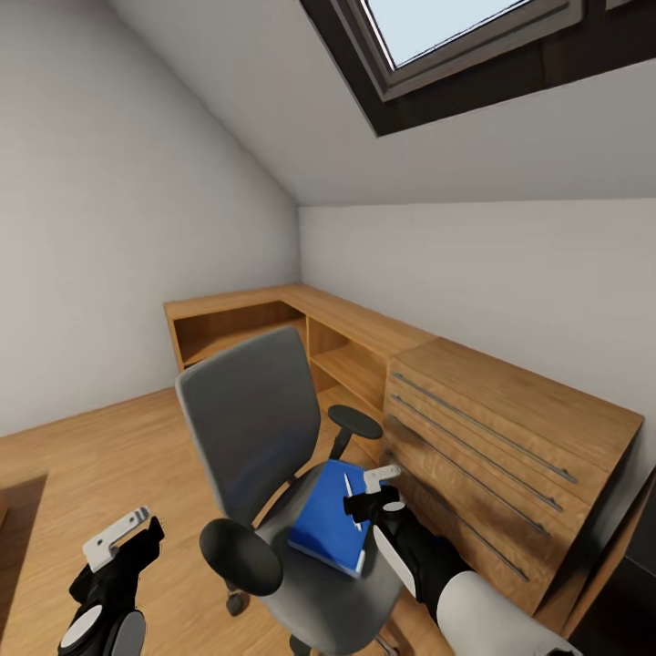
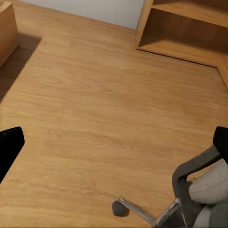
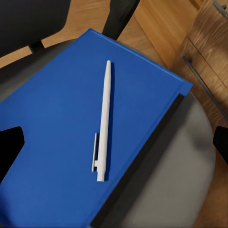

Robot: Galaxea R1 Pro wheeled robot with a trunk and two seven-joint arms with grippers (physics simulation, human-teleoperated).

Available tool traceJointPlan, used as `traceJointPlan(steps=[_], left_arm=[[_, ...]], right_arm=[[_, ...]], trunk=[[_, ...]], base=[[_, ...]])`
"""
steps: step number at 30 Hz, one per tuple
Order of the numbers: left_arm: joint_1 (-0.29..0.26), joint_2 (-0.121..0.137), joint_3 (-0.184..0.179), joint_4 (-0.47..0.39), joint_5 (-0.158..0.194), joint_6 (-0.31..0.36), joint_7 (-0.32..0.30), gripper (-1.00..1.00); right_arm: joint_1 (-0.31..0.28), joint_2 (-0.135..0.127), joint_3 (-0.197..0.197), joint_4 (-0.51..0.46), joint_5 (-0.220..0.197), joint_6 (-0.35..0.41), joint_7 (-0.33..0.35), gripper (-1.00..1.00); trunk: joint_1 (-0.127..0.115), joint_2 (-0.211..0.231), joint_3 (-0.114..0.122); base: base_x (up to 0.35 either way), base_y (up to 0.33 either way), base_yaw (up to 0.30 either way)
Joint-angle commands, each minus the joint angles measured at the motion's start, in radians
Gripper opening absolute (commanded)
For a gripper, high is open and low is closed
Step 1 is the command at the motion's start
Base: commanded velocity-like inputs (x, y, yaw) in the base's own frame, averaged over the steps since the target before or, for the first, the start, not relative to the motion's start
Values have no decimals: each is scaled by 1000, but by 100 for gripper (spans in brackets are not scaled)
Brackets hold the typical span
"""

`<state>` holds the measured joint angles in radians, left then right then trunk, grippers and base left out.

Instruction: In the bedroom, organize the workspace by keeping the computer under the desk, ensuring the monitor is on the desk, placing the keyboard on the desk next to the monitor, placing the mouse on the desk next to the keyboard, moving the folder from the swivel chair onto the desk next to the mouse, stacking the notebook on top of the folder with the pen on top of the notebook, and positioning the swivel chair next to the desk.

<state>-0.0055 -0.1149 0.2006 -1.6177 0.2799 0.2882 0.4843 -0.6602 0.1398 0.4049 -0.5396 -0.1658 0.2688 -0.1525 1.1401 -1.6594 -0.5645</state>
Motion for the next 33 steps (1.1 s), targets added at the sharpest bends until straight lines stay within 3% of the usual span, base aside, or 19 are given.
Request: traceJointPlan(steps=[1, 4, 5, 6, 7, 9, 10, 11, 12, 13, 14, 15, 16, 18, 20, 24, 27, 33], left_arm=[[-1, 2, 6, -1, 25, 12, 4, 100], [-1, 26, 19, 0, 96, 58, 4, 100], [-1, 52, 28, 3, 148, 95, 5, 100], [-1, 68, 32, 4, 178, 114, 5, 100], [-1, 104, 38, 9, 243, 156, 6, 100], [-1, 143, 42, 20, 313, 196, 7, 100], [-2, 179, 44, 40, 386, 234, 8, 100], [-3, 196, 45, 54, 422, 252, 7, 100], [-10, 229, 46, 85, 494, 283, 6, 100], [-17, 245, 46, 101, 528, 296, 5, 100], [-33, 277, 47, 132, 594, 318, 3, 100], [-41, 290, 47, 146, 625, 326, 3, 100], [-55, 311, 47, 165, 681, 339, 2, 100], [-68, 329, 46, 164, 744, 351, 1, 100], [-75, 336, 47, 117, 778, 357, 3, 100], [-81, 337, 42, 23, 807, 364, 11, 100], [-82, 337, 38, 12, 806, 364, 12, 100], [-82, 340, 40, 8, 800, 364, 15, 100]], right_arm=[[-1, -1, 8, -2, -11, 5, -10, 100], [-1, -2, 8, -2, -11, 5, -11, 100], [-1, -2, 8, -2, -11, 6, -11, 100], [-1, -2, 8, -2, -10, 6, -11, 100], [-1, -2, 8, -3, -10, 6, -11, 100], [-1, -2, 8, -3, -10, 5, -11, 100], [-1, -2, 8, -3, -10, 5, -12, 100], [-1, -2, 8, -3, -10, 5, -12, 100], [-1, -2, 8, -3, -10, 4, -12, 100], [-1, -2, 8, -3, -10, 4, -12, 100], [-1, -2, 8, -3, -10, 3, -12, 100], [-1, -2, 8, -3, -10, 3, -12, 100], [-1, -2, 8, -4, -9, 2, -12, 100], [-1, -2, 9, -5, -9, 2, -13, 100], [-1, -1, 9, -9, -8, 1, -14, 100], [-1, -4, 10, -75, -9, 3, -16, 100], [-1, -5, 10, -92, -9, 7, -16, 100], [-1, -5, 11, -108, -11, 11, -15, 100]], trunk=[[4, -8, -4], [15, -29, -14], [19, -36, -17], [23, -43, -20], [27, -50, -23], [35, -64, -29], [38, -71, -32], [42, -78, -36], [46, -85, -39], [50, -92, -42], [54, -99, -45], [58, -106, -48], [61, -113, -51], [69, -127, -58], [69, -127, -58], [69, -127, -58], [69, -127, -58], [92, -169, -76]], base=[[0, 0, 0], [0, 0, 0], [0, 0, 0], [0, 0, 0], [0, 0, 0], [0, 0, 0], [0, 0, 0], [0, 0, 0], [0, 0, 0], [0, 0, 0], [0, 0, 0], [0, 0, 0], [0, 0, 0], [0, 0, 0], [0, 0, 0], [0, 0, 0], [0, 0, 0], [0, 0, 0]])
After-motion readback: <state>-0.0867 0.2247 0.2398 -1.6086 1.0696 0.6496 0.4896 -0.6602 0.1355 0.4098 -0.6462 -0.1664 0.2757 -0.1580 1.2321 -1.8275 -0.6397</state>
